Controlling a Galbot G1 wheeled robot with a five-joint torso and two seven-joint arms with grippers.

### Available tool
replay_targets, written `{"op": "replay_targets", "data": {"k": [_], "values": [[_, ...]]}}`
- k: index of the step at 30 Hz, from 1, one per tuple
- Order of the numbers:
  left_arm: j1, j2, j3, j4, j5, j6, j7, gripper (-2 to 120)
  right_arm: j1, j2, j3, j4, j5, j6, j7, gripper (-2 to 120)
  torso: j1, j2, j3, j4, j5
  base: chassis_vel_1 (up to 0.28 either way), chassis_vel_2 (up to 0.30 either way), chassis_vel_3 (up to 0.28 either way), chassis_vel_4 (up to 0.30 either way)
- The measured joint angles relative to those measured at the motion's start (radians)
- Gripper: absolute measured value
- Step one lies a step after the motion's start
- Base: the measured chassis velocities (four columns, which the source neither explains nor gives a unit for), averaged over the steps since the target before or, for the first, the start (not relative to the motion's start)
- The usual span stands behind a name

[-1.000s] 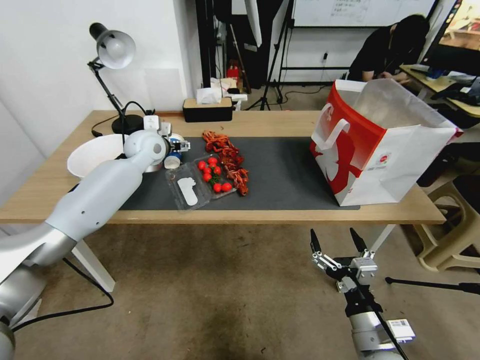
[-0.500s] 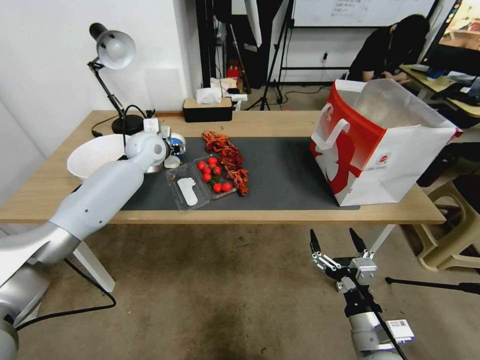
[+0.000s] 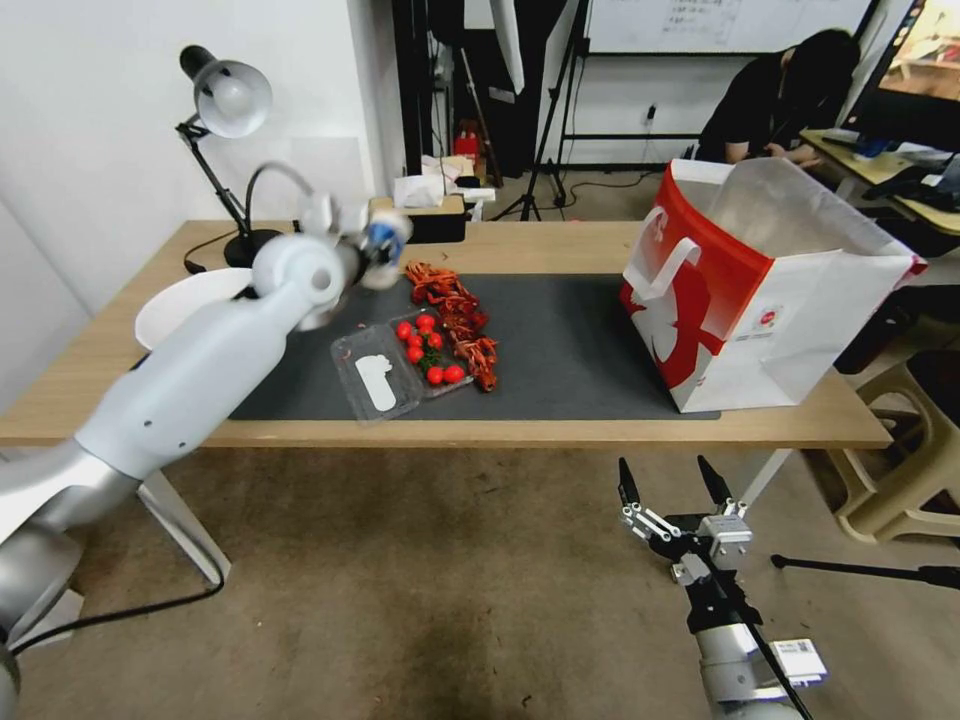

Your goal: Pick up the trash from the table and place it into the takeout bag.

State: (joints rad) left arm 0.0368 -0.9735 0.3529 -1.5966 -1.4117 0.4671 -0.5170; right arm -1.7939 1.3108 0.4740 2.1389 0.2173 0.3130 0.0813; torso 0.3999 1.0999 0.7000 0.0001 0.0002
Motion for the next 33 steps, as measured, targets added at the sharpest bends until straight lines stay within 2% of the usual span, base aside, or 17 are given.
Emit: {"op": "replay_targets", "data": {"k": [1,3,4,5,8,9,11,12,14,15,17,18,19,22,29,33], "values": [[-0.036,-0.021,0.032,-0.018,-0.014,-0.023,0.02,5,-0.001,0.002,0.0,0.003,-0.001,0.0,0.0,100,0.0,0.0,0.0,0.0,0.0003,0.0,0.0,0.0,0.0],[-0.045,-0.027,0.04,-0.022,-0.017,-0.028,0.026,5,-0.002,0.003,0.0,0.003,-0.002,0.0,0.0,100,0.0,0.0,0.0,0.0,0.0001,0.0,0.0,0.0,0.0],[-0.091,-0.059,0.079,-0.035,-0.025,-0.052,0.056,3,-0.004,0.006,0.001,0.007,-0.003,-0.001,0.0,100,0.0,0.0,0.0,-0.001,0.0003,0.0,0.0,0.0,0.0],[-0.132,-0.091,0.113,-0.036,-0.026,-0.057,0.065,2,-0.007,0.008,0.004,0.009,-0.003,-0.001,0.0,100,0.0,0.0,0.0,0.0004,0.0003,0.0,0.0,0.0,0.0],[-0.19,-0.153,0.149,-0.032,-0.031,-0.059,0.069,2,-0.011,0.013,0.008,0.011,-0.005,0.0,0.0,100,0.0,0.0,0.0,-0.0001,0.0001,0.0,0.0,0.0,0.0],[-0.237,-0.212,0.178,-0.007,-0.037,-0.065,0.069,2,-0.014,0.018,0.012,0.011,-0.006,0.001,0.0,100,0.0,0.0,0.0,-0.0003,0.0005,0.0,0.0,0.0,0.0],[-0.254,-0.237,0.19,0.006,-0.039,-0.072,0.071,2,-0.015,0.02,0.014,0.011,-0.006,0.002,0.0,100,0.0,0.0,0.0,-0.0005,0.0003,0.0,0.0,0.0,0.0],[-0.276,-0.269,0.207,0.029,-0.039,-0.085,0.076,2,-0.016,0.023,0.016,0.011,-0.006,0.004,0.0,100,0.0,0.0,0.0,-0.0009,0.0005,0.0,0.0,0.0,0.0],[-0.322,-0.34,0.257,0.092,-0.023,-0.124,0.106,2,-0.017,0.028,0.02,0.011,-0.006,0.005,0.0,100,0.0,0.0,0.0,0.0,0.0003,0.0,0.0,0.0,0.0],[-0.322,-0.34,0.257,0.092,-0.023,-0.124,0.106,2,-0.017,0.028,0.02,0.011,-0.006,0.005,0.0,100,0.0,0.0,0.0,0.0,0.0003,0.0,0.0,0.0,0.0],[-0.35,-0.416,0.3,0.15,-0.003,-0.148,0.13,2,-0.016,0.032,0.024,0.009,-0.006,0.006,0.0,100,0.0,0.0,0.0,0.0002,-0.0002,0.0,0.0,0.0,0.0],[-0.35,-0.416,0.3,0.15,-0.003,-0.148,0.13,2,-0.016,0.032,0.024,0.009,-0.006,0.006,0.0,100,0.0,0.0,0.0,0.0002,-0.0002,0.0,0.0,0.0,0.0],[-0.356,-0.456,0.316,0.171,0.008,-0.154,0.132,2,-0.016,0.032,0.026,0.008,-0.006,0.006,0.0,100,0.0,0.0,0.0,0.0004,-0.0001,0.0,0.0,0.0,0.0],[-0.361,-0.565,0.352,0.217,0.025,-0.159,0.125,2,-0.013,0.036,0.032,0.006,-0.006,0.005,0.0,100,0.0,0.0,0.0,-0.0011,0.0006,0.0,0.0,0.0,0.0],[-0.358,-0.62,0.389,0.271,0.068,-0.16,0.129,2,-0.012,0.044,0.037,0.006,-0.004,0.006,0.0,100,0.0,0.0,0.0,-0.0003,0.0,0.0,0.0,0.0,0.0],[-0.349,-0.624,0.403,0.283,0.093,-0.16,0.135,12,-0.012,0.05,0.038,0.006,-0.003,0.008,0.0,100,0.0,0.0,0.0,0.0,0.0,0.0,0.0,0.0,0.0]]}}
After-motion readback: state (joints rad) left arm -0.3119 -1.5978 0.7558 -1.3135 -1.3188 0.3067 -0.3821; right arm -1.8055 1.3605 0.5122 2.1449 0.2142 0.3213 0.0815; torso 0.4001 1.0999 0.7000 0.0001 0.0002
